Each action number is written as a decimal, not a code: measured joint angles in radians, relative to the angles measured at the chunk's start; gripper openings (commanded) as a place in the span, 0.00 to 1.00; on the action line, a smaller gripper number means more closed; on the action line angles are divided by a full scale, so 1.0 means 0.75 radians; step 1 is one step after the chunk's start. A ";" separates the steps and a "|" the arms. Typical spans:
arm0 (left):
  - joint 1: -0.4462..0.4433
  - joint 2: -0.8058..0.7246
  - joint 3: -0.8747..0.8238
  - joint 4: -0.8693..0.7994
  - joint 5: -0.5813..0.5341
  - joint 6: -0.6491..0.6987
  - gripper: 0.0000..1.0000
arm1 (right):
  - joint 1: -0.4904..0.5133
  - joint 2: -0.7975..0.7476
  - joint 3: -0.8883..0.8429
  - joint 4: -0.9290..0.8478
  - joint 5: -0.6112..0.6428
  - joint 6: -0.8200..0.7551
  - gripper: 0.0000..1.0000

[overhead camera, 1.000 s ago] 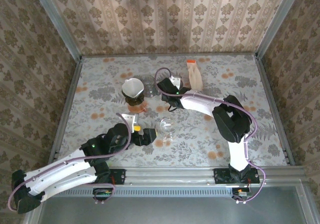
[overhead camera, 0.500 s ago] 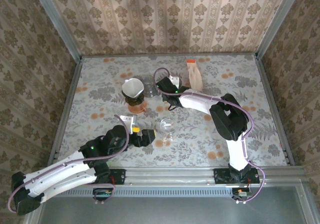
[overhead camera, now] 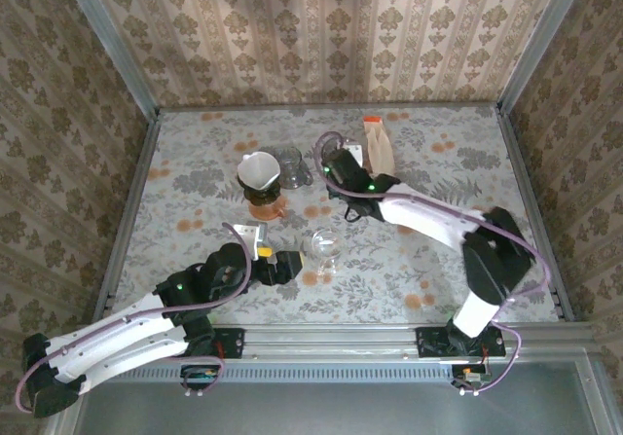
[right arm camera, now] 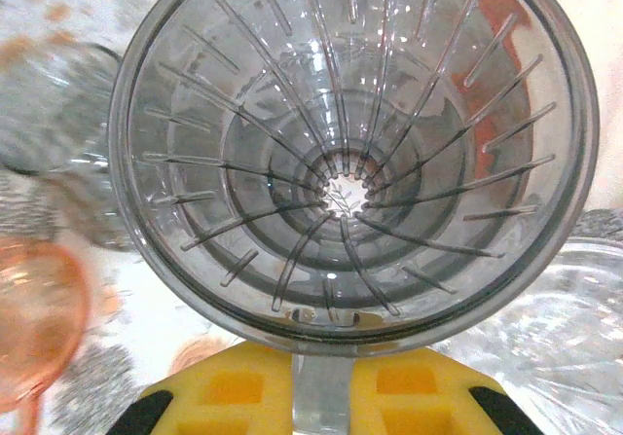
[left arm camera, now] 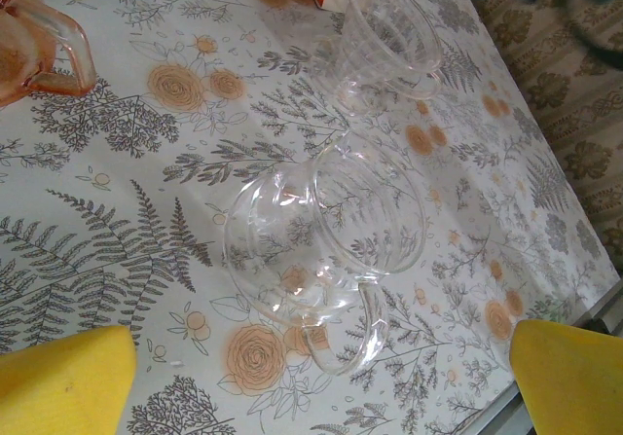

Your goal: Place the coffee filter in the dripper

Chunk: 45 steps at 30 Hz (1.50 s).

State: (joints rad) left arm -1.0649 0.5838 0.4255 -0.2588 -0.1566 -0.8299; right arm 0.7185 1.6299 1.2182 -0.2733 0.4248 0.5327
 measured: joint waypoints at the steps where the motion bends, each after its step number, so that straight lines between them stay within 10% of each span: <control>1: 0.001 -0.003 0.001 -0.001 -0.003 0.002 1.00 | 0.009 -0.069 -0.026 -0.008 -0.015 -0.007 0.10; 17: 0.008 -0.262 0.187 -0.235 -0.174 0.171 1.00 | 0.250 -0.577 -0.290 -0.391 -0.499 -0.129 0.11; 37: 0.018 -0.316 0.178 -0.317 -0.246 0.175 1.00 | 0.406 -0.578 -0.366 -0.404 -0.446 -0.126 0.24; 45: 0.026 -0.316 0.149 -0.319 -0.245 0.175 1.00 | 0.458 -0.590 -0.389 -0.404 -0.401 -0.104 0.68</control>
State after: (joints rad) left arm -1.0451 0.3466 0.5369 -0.4984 -0.3405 -0.6987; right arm 1.0618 1.1877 0.9264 -0.5766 0.1242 0.4545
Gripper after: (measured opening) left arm 0.997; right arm 0.631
